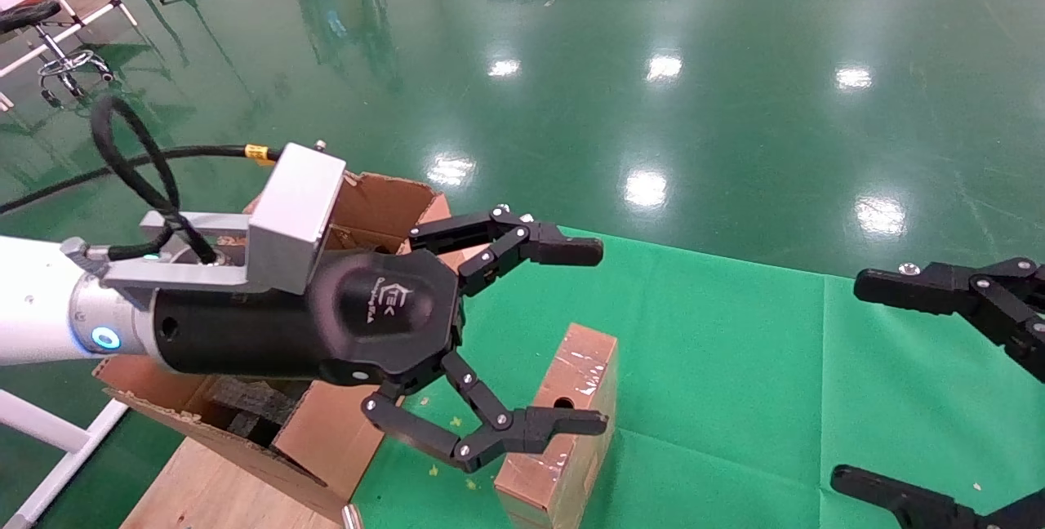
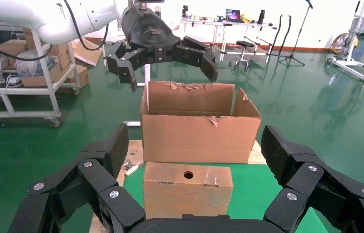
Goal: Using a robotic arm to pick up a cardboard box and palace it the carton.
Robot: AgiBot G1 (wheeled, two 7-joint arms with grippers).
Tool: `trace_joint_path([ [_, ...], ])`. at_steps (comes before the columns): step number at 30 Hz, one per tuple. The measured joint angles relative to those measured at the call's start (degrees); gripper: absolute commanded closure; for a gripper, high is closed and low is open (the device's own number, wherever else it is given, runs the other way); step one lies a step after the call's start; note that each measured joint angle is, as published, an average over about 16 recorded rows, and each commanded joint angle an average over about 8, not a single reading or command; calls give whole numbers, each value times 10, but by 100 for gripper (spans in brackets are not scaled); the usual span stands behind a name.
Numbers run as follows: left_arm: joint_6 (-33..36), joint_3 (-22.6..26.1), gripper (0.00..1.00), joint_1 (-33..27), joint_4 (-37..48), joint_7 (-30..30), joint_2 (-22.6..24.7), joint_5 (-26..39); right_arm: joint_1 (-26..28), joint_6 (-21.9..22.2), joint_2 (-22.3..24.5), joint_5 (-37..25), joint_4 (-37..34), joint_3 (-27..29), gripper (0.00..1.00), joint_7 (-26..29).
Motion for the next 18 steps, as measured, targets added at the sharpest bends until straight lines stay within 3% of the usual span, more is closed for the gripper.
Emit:
trace_joint_path([
  [11, 0, 0, 0, 0, -1, 1, -1, 2, 0, 0, 0, 0, 0, 0, 0, 0],
  [13, 0, 1, 0, -2, -3, 2, -3, 8, 0, 0, 0, 0, 0, 0, 15, 0],
  [18, 1, 12, 0, -19, -13, 3, -11, 47, 0, 0, 0, 0, 0, 0, 78, 0],
])
